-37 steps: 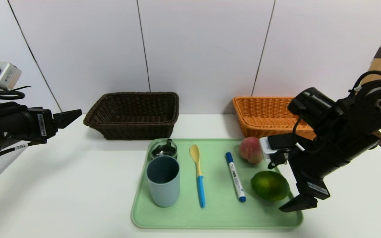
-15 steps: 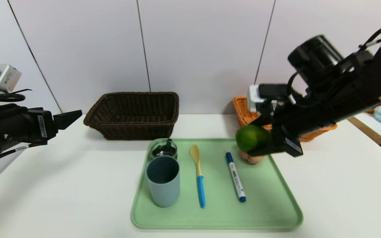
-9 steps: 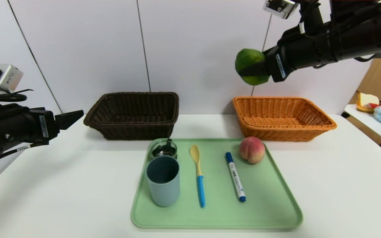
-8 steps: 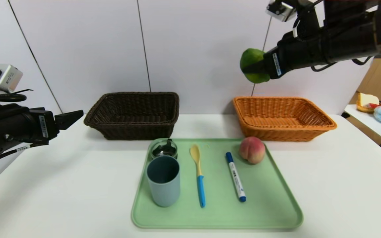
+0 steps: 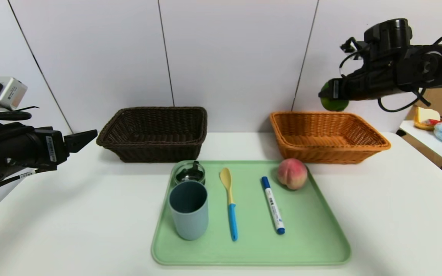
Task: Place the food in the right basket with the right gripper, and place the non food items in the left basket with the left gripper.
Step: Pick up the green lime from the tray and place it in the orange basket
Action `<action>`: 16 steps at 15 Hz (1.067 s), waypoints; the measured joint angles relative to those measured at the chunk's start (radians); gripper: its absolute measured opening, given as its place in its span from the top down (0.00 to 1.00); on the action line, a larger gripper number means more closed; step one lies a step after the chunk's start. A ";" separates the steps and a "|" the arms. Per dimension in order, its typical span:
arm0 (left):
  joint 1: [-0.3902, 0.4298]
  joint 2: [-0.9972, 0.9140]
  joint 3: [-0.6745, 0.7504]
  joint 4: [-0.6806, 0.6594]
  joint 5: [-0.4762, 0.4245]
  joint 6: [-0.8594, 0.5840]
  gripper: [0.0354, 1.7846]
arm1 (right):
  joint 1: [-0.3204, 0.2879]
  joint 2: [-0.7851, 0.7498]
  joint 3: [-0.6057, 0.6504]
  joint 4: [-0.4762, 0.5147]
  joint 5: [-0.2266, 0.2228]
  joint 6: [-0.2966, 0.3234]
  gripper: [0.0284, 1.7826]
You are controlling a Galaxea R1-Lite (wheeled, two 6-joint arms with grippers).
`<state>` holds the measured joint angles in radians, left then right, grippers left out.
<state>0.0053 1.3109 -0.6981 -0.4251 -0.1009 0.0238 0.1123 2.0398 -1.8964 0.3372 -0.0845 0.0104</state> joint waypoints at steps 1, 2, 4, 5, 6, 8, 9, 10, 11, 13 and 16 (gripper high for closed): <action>0.000 0.000 0.000 0.000 0.000 -0.002 0.06 | -0.018 0.013 0.000 0.000 -0.014 0.002 0.46; 0.000 0.001 0.000 0.000 0.001 -0.002 0.06 | -0.040 0.029 0.000 0.000 -0.043 0.002 0.46; 0.000 0.002 0.003 0.000 0.000 -0.003 0.06 | -0.076 0.055 0.004 0.000 -0.067 0.007 0.46; 0.000 0.003 0.004 0.000 0.000 -0.002 0.06 | -0.084 0.064 0.011 0.000 -0.068 0.007 0.46; 0.000 0.003 0.006 0.000 0.000 -0.002 0.06 | -0.091 0.075 0.018 -0.001 -0.069 0.007 0.46; 0.000 0.005 0.006 0.000 0.000 -0.002 0.06 | -0.103 0.095 0.035 -0.003 -0.069 0.008 0.46; -0.001 0.006 0.006 0.000 0.000 -0.003 0.06 | -0.107 0.104 0.043 -0.016 -0.067 0.009 0.46; -0.001 0.006 0.007 0.000 0.000 -0.004 0.06 | -0.107 0.113 0.052 -0.041 -0.066 0.008 0.46; 0.000 0.008 0.007 0.000 0.000 -0.004 0.06 | -0.104 0.122 0.061 -0.070 -0.063 0.007 0.46; 0.001 0.012 0.007 -0.001 0.000 -0.005 0.06 | -0.104 0.137 0.076 -0.078 -0.063 0.005 0.46; 0.000 0.014 0.007 -0.001 0.000 -0.004 0.06 | -0.103 0.151 0.093 -0.079 -0.063 0.006 0.46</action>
<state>0.0053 1.3249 -0.6906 -0.4262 -0.1009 0.0196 0.0091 2.1904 -1.8034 0.2579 -0.1472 0.0164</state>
